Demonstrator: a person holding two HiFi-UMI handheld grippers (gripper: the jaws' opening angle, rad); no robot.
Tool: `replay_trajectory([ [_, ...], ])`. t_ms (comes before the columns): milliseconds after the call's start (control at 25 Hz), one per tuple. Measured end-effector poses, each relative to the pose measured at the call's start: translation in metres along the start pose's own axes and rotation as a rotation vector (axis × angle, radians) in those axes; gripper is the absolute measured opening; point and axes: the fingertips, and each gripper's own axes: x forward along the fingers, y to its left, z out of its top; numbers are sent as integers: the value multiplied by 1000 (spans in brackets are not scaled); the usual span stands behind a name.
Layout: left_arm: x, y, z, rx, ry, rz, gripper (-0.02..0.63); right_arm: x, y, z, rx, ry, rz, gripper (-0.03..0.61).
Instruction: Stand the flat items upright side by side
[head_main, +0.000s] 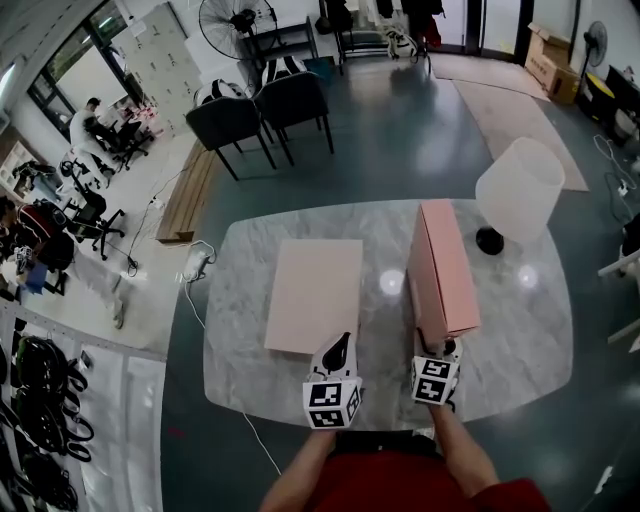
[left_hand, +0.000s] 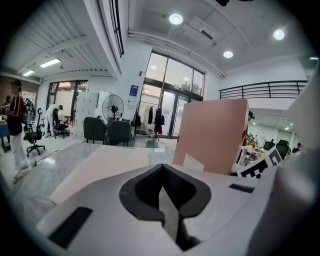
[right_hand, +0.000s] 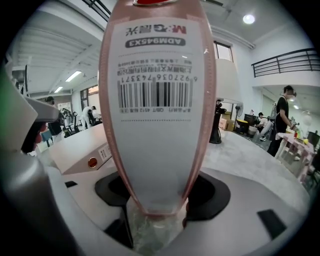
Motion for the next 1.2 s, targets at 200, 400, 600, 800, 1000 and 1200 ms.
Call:
replay_trajectory([
  [200, -2, 5, 3, 3, -8, -1, 3, 1, -1, 0, 15, 5, 24, 310],
  [400, -5, 10, 5, 6, -10, -6, 3, -4, 0, -3, 37, 12, 42, 322],
  [600, -7, 16, 5, 4, -16, -15, 3, -12, 3, -8, 59, 13, 33, 322],
  [800, -10, 26, 3, -6, -17, -22, 3, -24, 8, -18, 85, 24, 17, 322],
  [1000, -14, 36, 1, -14, -16, -38, 3, -37, 18, -29, 111, 38, 5, 322],
  [1200, -20, 48, 2, -16, -20, -53, 3, -50, 40, -36, 127, 52, 13, 322],
])
